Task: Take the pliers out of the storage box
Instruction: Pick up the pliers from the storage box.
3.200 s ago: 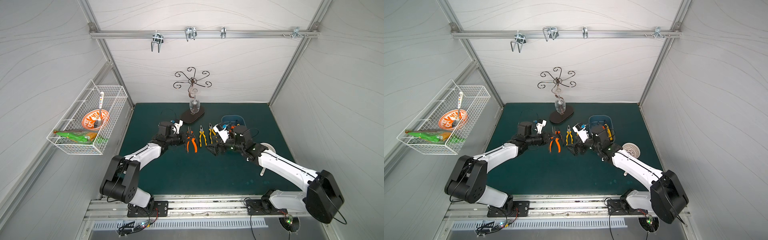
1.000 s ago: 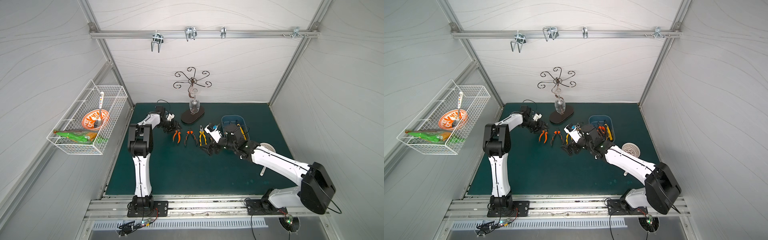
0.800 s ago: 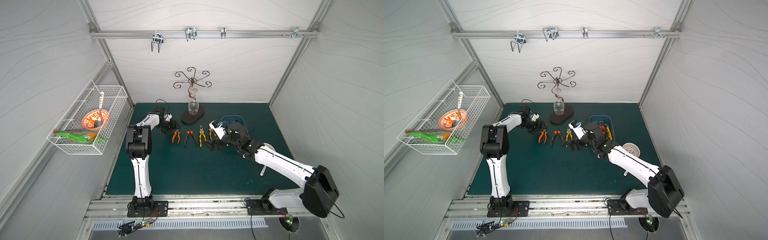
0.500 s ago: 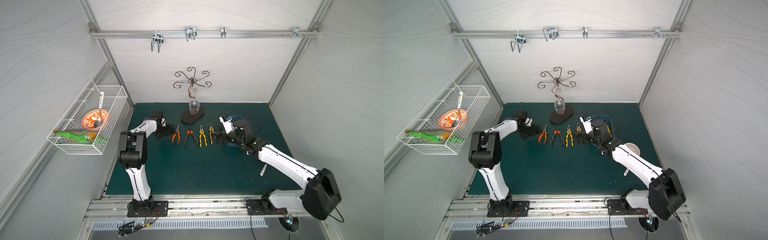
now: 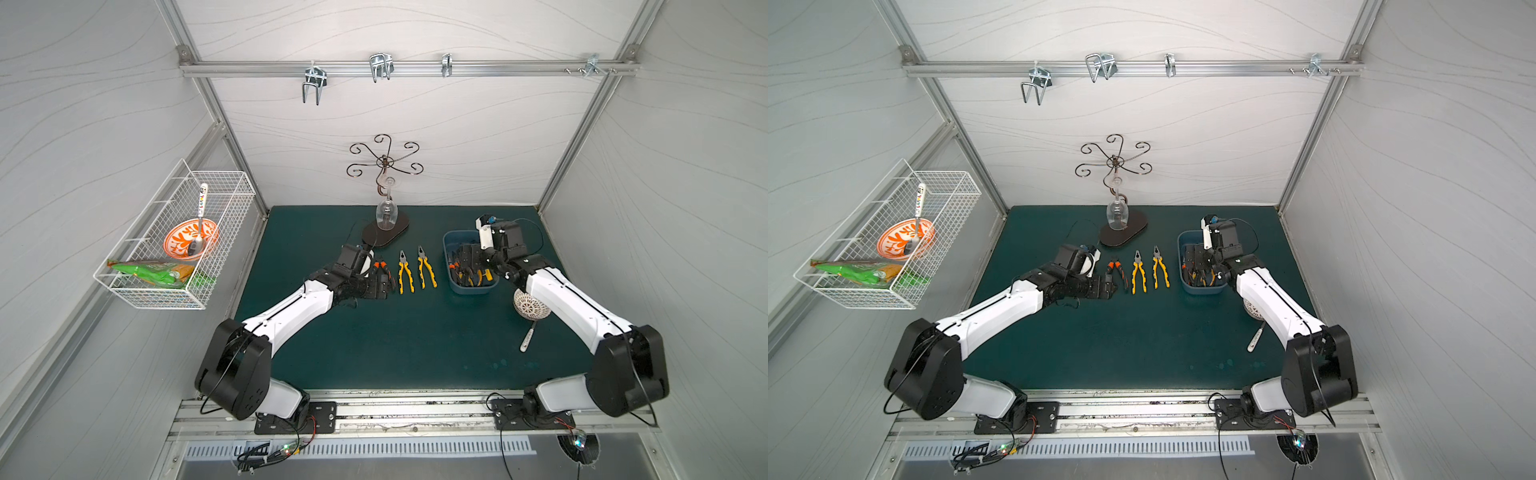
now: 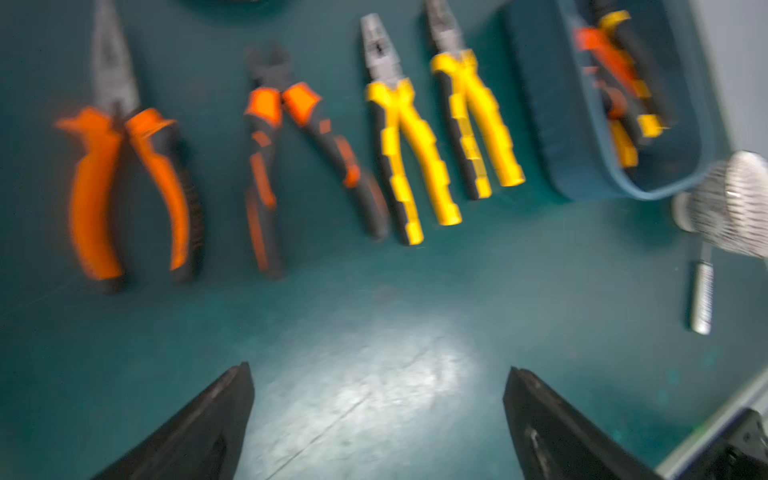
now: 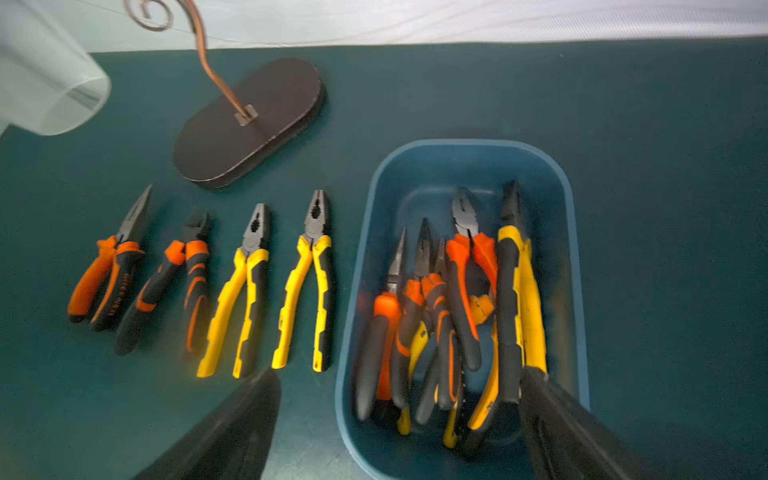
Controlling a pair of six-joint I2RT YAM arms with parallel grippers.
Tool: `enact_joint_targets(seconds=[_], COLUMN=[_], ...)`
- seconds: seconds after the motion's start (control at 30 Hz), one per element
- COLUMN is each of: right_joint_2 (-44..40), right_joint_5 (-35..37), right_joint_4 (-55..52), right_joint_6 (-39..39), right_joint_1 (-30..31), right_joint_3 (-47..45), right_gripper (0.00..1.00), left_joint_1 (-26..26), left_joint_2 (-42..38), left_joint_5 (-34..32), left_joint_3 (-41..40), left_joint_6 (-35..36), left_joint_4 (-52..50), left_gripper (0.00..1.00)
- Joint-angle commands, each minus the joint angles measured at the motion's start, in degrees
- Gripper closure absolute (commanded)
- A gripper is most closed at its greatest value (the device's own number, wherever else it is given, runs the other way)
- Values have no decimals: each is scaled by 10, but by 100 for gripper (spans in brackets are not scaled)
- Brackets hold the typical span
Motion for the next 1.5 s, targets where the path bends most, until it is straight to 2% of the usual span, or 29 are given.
enact_joint_targets(seconds=[0.0, 0.13, 0.2, 0.3, 0.37, 0.57, 0.77, 0.83, 0.97, 1.1, 1.3, 1.47], right_joint_2=[43, 106, 137, 170, 192, 257, 305, 315, 312, 276, 213, 163], right_joint_5=[26, 60, 94, 119, 131, 170, 196, 197, 198, 197, 190, 179], right_joint_4=[-65, -117, -138, -149, -157, -166, -168, -166, -163, -150, -131, -114], right_joint_6=[9, 3, -4, -9, -12, -20, -21, -19, -19, -22, -22, -15], right_joint_1=[-18, -26, -25, -25, -25, -25, -26, -26, -26, -26, -23, -20], right_joint_3=[34, 86, 108, 123, 133, 164, 184, 188, 188, 170, 138, 119], right_gripper=[13, 21, 29, 39, 41, 56, 61, 67, 82, 93, 96, 96], left_joint_1=[-41, -77, -88, -98, -98, -99, -99, -98, -99, -99, -93, -64], left_joint_2=[-32, -62, -74, -89, -98, -105, -82, -73, -63, -62, -62, -61], left_joint_5=[38, 50, 58, 68, 79, 83, 72, 72, 75, 69, 43, 54], left_joint_3=[-20, -59, -76, -92, -101, -111, -103, -94, -86, -87, -89, -91], left_joint_6=[13, 22, 38, 61, 71, 108, 124, 130, 132, 122, 111, 77], left_joint_4=[94, 180, 214, 241, 254, 258, 236, 222, 221, 229, 235, 241], left_gripper=[0, 0, 0, 0, 0, 0, 0, 0, 0, 0, 0, 0])
